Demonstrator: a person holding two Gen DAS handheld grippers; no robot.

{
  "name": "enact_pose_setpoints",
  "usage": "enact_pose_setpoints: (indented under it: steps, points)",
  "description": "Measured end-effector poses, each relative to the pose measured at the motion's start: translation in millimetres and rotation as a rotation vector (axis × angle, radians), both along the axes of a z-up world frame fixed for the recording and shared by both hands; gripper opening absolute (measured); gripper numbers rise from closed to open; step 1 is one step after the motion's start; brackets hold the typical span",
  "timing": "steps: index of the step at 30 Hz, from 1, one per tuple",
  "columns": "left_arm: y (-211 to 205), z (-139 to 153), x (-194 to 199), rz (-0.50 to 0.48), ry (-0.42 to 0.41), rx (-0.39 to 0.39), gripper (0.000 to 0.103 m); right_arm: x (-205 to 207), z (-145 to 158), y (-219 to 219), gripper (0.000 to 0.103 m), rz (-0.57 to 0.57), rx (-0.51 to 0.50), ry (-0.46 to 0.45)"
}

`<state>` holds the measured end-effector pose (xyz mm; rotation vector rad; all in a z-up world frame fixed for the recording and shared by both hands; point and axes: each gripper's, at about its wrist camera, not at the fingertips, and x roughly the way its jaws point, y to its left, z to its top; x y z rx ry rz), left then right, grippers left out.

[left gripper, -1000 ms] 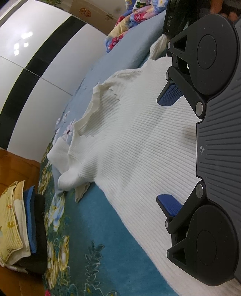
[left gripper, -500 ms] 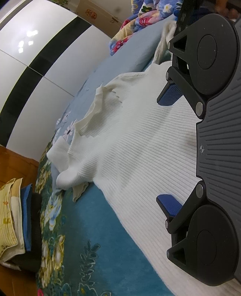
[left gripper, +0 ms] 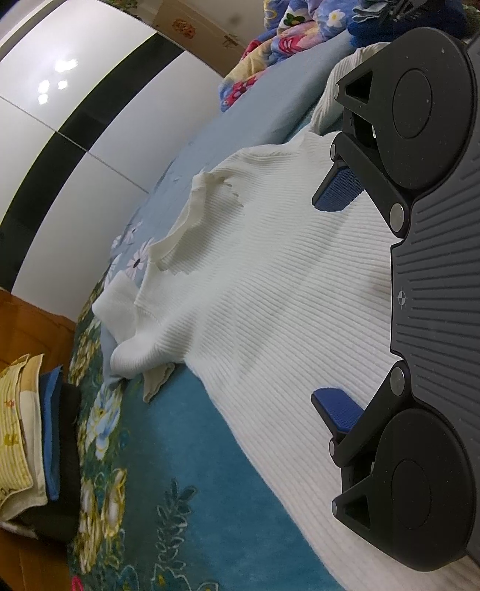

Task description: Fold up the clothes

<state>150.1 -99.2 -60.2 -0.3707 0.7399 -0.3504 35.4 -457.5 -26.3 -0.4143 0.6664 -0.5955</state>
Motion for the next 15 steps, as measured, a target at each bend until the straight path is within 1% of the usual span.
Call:
enact_pose_setpoints:
  steps: [1, 3, 5, 7, 8, 10, 15]
  points:
    - [0, 0, 0, 0.000, 0.000, 0.002, 0.103, -2, -1, -1, 0.004, 0.003, 0.028, -0.004]
    - [-1, 0, -1, -0.001, -0.001, 0.005, 0.103, -6, -1, -5, 0.013, -0.011, 0.095, -0.019]
    - [-2, 0, -1, -0.003, -0.002, 0.012, 0.103, -8, -3, -9, 0.027, -0.034, 0.142, -0.026]
    - [-4, 0, 0, -0.006, -0.004, 0.021, 0.103, -10, -8, -15, 0.033, -0.066, 0.170, -0.026]
    - [-4, 0, 0, -0.006, -0.003, 0.021, 0.103, -8, -9, -19, 0.037, -0.080, 0.186, -0.027]
    - [-4, 0, 0, -0.006, -0.002, 0.019, 0.103, -4, -12, -28, 0.040, -0.108, 0.218, -0.030]
    - [-2, 0, 1, -0.004, 0.002, 0.011, 0.103, 2, -17, -41, 0.040, -0.151, 0.312, -0.047]
